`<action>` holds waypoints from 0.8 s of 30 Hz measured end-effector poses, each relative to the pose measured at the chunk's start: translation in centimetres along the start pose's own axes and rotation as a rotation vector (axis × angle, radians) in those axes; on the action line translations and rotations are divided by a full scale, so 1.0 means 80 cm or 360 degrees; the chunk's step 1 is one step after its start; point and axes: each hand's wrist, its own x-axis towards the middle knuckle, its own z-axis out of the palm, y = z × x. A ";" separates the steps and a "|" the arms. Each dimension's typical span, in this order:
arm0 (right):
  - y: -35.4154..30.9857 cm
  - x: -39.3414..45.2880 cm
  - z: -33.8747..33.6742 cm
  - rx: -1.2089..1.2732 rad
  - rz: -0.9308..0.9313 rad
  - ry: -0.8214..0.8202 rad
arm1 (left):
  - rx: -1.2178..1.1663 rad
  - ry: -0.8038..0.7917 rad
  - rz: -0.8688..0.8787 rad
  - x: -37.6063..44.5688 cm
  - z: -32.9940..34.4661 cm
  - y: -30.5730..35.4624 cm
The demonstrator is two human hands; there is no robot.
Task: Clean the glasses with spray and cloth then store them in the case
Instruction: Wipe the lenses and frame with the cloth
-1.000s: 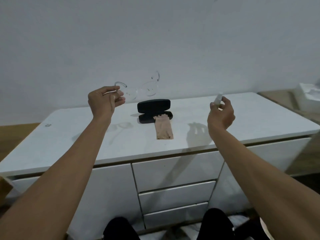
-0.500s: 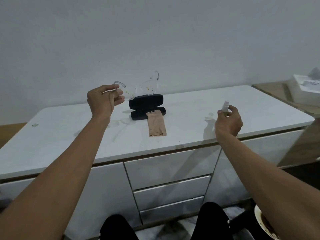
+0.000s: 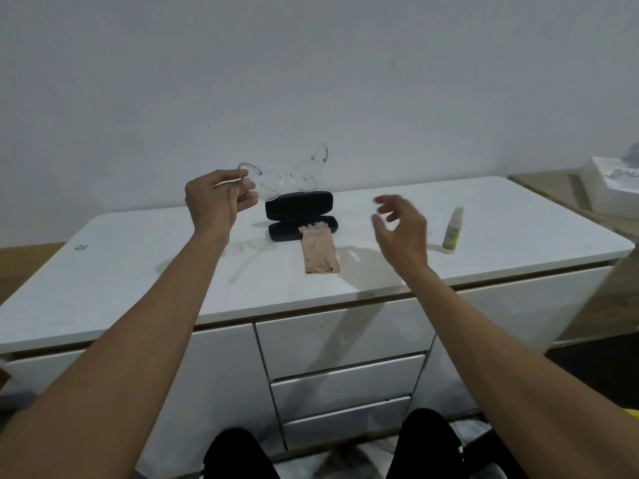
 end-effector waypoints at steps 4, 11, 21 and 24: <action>-0.013 -0.018 0.041 0.0005 0.0118 -0.0762 | -0.0011 0.0011 -0.0004 -0.003 -0.008 0.001; -0.005 -0.025 0.079 -0.0642 -0.0092 -0.1153 | -0.0022 0.0036 -0.0032 0.001 -0.021 -0.007; -0.015 -0.020 0.085 -0.0728 -0.0211 -0.1050 | -0.0002 0.0049 -0.0066 0.004 -0.022 -0.018; -0.018 -0.022 0.088 -0.0718 -0.0234 -0.1015 | 0.0018 0.0052 -0.0068 0.002 -0.020 -0.019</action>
